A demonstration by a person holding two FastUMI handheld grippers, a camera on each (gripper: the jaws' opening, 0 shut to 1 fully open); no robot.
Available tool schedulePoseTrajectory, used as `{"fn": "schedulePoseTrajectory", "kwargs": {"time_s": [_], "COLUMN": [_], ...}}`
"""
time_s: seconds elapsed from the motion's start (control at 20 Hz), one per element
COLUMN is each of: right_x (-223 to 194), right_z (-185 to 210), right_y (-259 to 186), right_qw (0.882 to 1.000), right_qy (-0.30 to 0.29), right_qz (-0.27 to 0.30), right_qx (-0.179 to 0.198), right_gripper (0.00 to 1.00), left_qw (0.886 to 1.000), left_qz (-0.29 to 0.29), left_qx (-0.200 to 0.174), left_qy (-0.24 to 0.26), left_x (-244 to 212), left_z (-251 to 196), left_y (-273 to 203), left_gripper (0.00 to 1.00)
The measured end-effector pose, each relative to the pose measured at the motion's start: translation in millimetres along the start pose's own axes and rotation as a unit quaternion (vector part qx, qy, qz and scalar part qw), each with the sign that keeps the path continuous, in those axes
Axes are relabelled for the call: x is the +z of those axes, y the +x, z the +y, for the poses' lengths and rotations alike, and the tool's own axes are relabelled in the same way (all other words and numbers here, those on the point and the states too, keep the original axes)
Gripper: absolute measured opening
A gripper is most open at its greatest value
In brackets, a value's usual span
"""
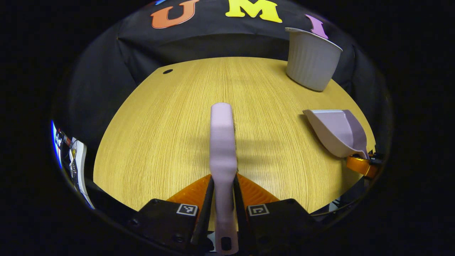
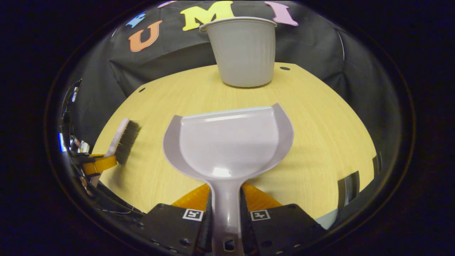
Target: Pick up the small broom and dustpan from the desktop, sweep the trash into the dustpan with the broom, and then empty the trash into the garbage bin.
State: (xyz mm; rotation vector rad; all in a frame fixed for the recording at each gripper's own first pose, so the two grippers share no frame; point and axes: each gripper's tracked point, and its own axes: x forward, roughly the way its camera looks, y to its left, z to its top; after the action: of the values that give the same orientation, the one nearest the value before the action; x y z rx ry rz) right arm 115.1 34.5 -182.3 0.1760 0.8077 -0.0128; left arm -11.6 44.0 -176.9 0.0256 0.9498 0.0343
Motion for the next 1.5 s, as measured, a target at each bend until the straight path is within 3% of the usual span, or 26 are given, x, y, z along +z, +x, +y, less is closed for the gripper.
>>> {"fn": "schedulePoseTrajectory", "kwargs": {"time_s": [0.1, 0.2, 0.35, 0.4, 0.45, 0.5, 0.55, 0.6, 0.75, 0.9, 1.0, 1.1, 1.3, 1.5], "right_x": [6, 9, 7, 5, 5, 7, 11, 16, 39, 66, 77, 76, 80, 82], "right_z": [3, 0, 4, 3, 2, 2, 1, 1, 1, 4, -4, -17, -39, -46], "right_y": [-2, -7, -13, -15, -18, -23, -29, -37, -76, -116, -131, -137, -151, -150], "right_qw": [1.0, 1.0, 1.0, 1.0, 1.0, 1.0, 0.999, 0.998, 0.989, 0.961, 0.937, 0.92, 0.892, 0.887], "right_qy": [0.003, -0.001, -0.003, -0.005, -0.004, -0.006, -0.011, -0.017, -0.035, -0.05, -0.048, -0.039, -0.035, -0.019], "right_qz": [-0.015, -0.02, -0.016, -0.014, -0.019, -0.029, -0.04, -0.055, -0.141, -0.269, -0.344, -0.389, -0.451, -0.461], "right_qx": [0.002, -0.008, 0.008, 0.009, 0.009, 0.012, 0.012, 0.014, 0.022, 0.034, 0.026, 0.015, -0.005, 0.0], "right_gripper": [0.38, 0.42, 0.69, 0.84, 0.89, 0.95, 0.93, 0.96, 0.96, 0.96, 0.96, 0.96, 0.93, 0.96], "left_qw": [1.0, 1.0, 1.0, 1.0, 1.0, 1.0, 1.0, 1.0, 0.996, 0.976, 0.946, 0.921, 0.903, 0.891], "left_qz": [-0.002, -0.003, -0.004, -0.004, -0.002, -0.003, -0.008, -0.018, -0.083, -0.213, -0.321, -0.385, -0.425, -0.451], "left_qx": [0.003, 0.004, 0.002, 0.002, 0.001, -0.001, -0.005, -0.007, 0.001, 0.014, 0.022, 0.037, 0.046, 0.041], "left_qy": [0.0, 0.0, 0.002, 0.003, 0.005, 0.002, -0.001, -0.004, -0.021, -0.033, -0.027, -0.043, -0.034, -0.012], "left_x": [3, 5, 9, 10, 10, 12, 9, 11, 34, 68, 93, 104, 92, 81], "left_z": [-4, -12, -28, -33, -40, -46, -10, -35, -40, -44, -43, -37, -38, -42], "left_y": [-6, -13, -28, -35, -42, -51, -38, -57, -96, -148, -174, -181, -179, -190], "left_gripper": [0.4, 0.55, 0.62, 0.69, 0.89, 0.96, 0.98, 0.98, 0.98, 0.98, 0.97, 0.97, 0.97, 0.97]}}
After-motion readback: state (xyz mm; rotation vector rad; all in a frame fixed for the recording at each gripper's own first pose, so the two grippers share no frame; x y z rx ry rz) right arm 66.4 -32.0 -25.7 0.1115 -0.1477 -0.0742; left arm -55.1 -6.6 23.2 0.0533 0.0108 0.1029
